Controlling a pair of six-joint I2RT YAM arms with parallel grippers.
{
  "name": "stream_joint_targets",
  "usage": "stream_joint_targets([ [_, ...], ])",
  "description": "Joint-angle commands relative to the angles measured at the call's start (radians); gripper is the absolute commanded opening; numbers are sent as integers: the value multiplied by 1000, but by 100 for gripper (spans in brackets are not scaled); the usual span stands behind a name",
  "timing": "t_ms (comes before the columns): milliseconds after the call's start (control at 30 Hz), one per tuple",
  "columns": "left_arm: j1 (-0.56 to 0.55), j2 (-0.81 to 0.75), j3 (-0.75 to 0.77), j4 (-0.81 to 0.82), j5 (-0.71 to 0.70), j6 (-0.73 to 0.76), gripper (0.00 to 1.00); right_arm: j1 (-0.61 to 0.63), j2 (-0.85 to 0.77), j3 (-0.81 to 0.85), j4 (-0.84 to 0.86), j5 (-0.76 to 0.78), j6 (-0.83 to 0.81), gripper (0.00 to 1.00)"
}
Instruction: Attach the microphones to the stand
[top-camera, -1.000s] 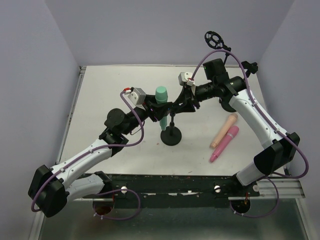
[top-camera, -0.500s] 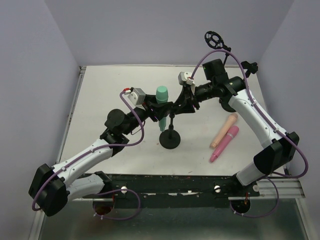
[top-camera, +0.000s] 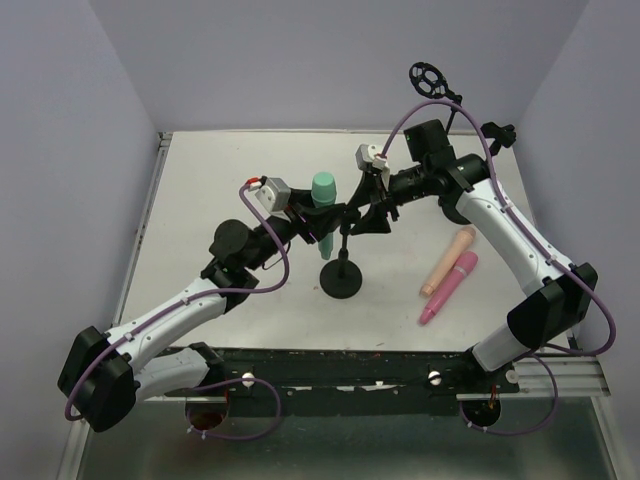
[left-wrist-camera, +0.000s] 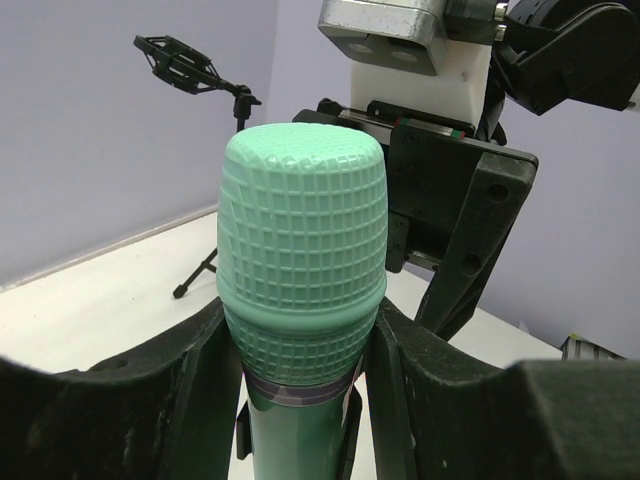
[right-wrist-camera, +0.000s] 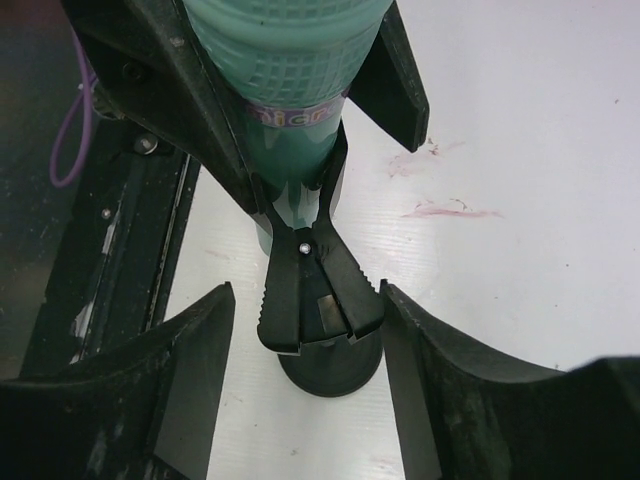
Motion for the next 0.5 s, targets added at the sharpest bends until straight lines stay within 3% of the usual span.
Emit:
stream_joint_targets([
  [0, -3, -23, -12, 59, -6, -6, 0, -1, -3, -17, -7, -40, 9, 70],
  [200, -3, -35, -10, 47, 16, -12, 0, -9, -18, -25, 2, -51, 25, 87],
  [233, -3, -38, -9, 41, 17, -15, 5, -11, -23, -24, 2, -53, 28, 89],
  [367, -3, -52, -3, 9, 30, -27, 42, -23, -42, -36, 11, -62, 34, 94],
  [467, -4, -63, 8, -31, 22, -38, 62, -34, -56, -53, 28, -66, 43, 96],
])
